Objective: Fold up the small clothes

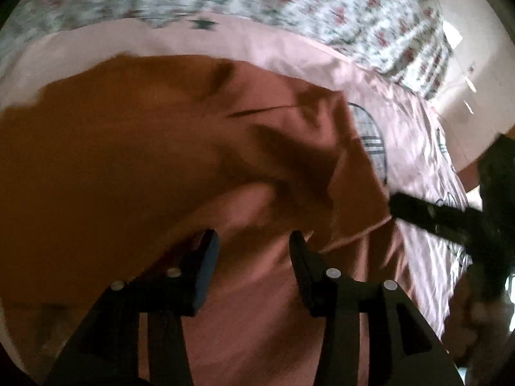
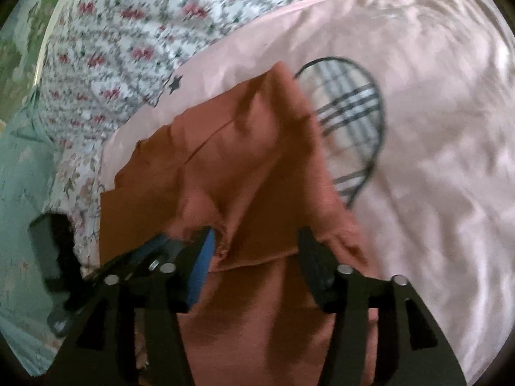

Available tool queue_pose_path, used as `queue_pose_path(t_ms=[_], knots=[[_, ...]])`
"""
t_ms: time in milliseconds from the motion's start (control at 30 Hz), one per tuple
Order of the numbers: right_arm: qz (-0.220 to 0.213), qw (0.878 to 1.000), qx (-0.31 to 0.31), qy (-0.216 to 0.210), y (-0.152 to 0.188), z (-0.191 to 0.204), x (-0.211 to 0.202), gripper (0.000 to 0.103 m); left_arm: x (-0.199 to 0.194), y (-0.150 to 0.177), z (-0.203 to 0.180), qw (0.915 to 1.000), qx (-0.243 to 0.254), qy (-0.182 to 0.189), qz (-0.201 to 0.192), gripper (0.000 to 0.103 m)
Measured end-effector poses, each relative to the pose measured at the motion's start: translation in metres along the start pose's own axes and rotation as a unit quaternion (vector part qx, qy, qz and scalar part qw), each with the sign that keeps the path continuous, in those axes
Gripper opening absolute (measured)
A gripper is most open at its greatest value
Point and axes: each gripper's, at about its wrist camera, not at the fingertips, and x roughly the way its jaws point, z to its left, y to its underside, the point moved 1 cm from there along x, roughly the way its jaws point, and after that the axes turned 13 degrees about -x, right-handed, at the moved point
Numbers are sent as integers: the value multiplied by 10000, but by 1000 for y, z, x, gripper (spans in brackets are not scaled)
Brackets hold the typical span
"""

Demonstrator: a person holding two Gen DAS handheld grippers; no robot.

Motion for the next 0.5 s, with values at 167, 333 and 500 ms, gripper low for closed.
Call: queue_pose_path(t_ms=[167, 333, 500], knots=[[146, 9991, -375, -112, -15, 26, 32, 66, -55, 21, 87, 9918, -643, -1016, -439, 46], [201, 9988, -225, 397, -26, 22, 55, 67, -86, 26, 184, 9640, -1628, -1957, -771, 46], [463, 9987, -188, -51, -24, 29, 76, 46, -73, 13, 215, 9614, -1729, -2007, -746, 47]])
